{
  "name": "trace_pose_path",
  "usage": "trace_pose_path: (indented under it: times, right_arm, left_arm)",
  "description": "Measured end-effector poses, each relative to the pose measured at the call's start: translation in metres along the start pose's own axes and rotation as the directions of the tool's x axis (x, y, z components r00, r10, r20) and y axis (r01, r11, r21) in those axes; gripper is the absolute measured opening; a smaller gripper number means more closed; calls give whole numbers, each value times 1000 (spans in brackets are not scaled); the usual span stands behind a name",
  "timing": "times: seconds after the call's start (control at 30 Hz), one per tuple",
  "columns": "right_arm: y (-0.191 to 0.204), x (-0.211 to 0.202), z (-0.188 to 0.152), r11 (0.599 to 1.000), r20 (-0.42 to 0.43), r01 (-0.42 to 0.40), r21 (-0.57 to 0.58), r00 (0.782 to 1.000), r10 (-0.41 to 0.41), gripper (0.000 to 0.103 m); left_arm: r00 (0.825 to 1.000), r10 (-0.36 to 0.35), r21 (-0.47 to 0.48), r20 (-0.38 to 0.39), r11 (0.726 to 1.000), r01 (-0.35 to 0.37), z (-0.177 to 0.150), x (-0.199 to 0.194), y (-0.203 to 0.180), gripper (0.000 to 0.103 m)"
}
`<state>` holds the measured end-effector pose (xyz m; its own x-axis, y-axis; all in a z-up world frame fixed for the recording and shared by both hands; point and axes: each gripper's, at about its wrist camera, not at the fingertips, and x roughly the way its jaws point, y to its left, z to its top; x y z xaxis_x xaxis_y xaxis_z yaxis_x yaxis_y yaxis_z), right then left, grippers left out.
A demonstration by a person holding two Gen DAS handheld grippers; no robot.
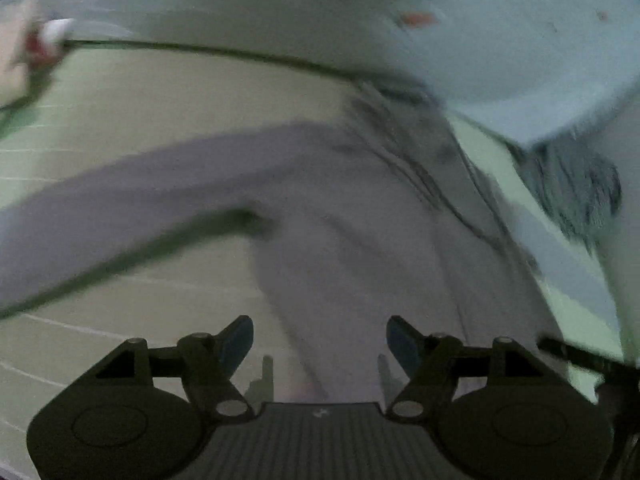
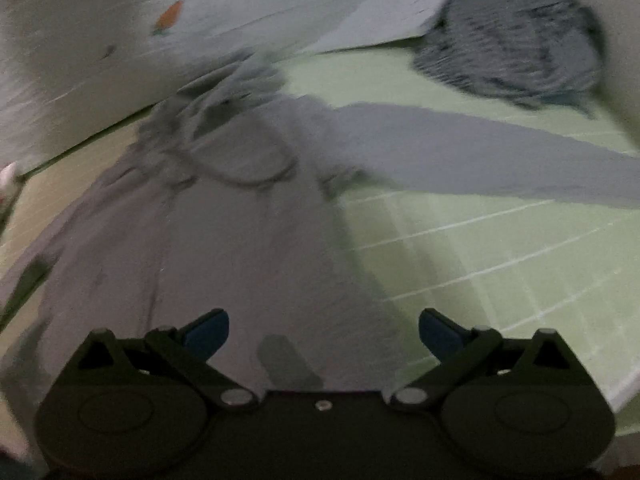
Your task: Fold clothes
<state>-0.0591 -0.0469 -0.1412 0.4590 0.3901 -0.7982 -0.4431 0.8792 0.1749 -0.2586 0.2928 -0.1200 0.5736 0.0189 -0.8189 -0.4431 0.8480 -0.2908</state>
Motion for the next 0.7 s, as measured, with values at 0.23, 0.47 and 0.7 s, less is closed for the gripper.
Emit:
trace_pose_path:
  times: [0.23,0.47,0.7]
  right_arm:
    - [-8,9,-6,992,-68,-113,-55,992,109,75]
    - [-19,8,-9,982,-98,-184,-48,979,179,15]
    - [-53,-39,11,910,-18,-394,128,917,400,8]
  left_arm:
    - [993,13,7,-118,1000,-12,-25,28,-28,74]
    - [991,23,-38,-132,999,-28,-39,27,-33,12]
    - [957,-283,-317,62,904,288,-11,-62,-3,9]
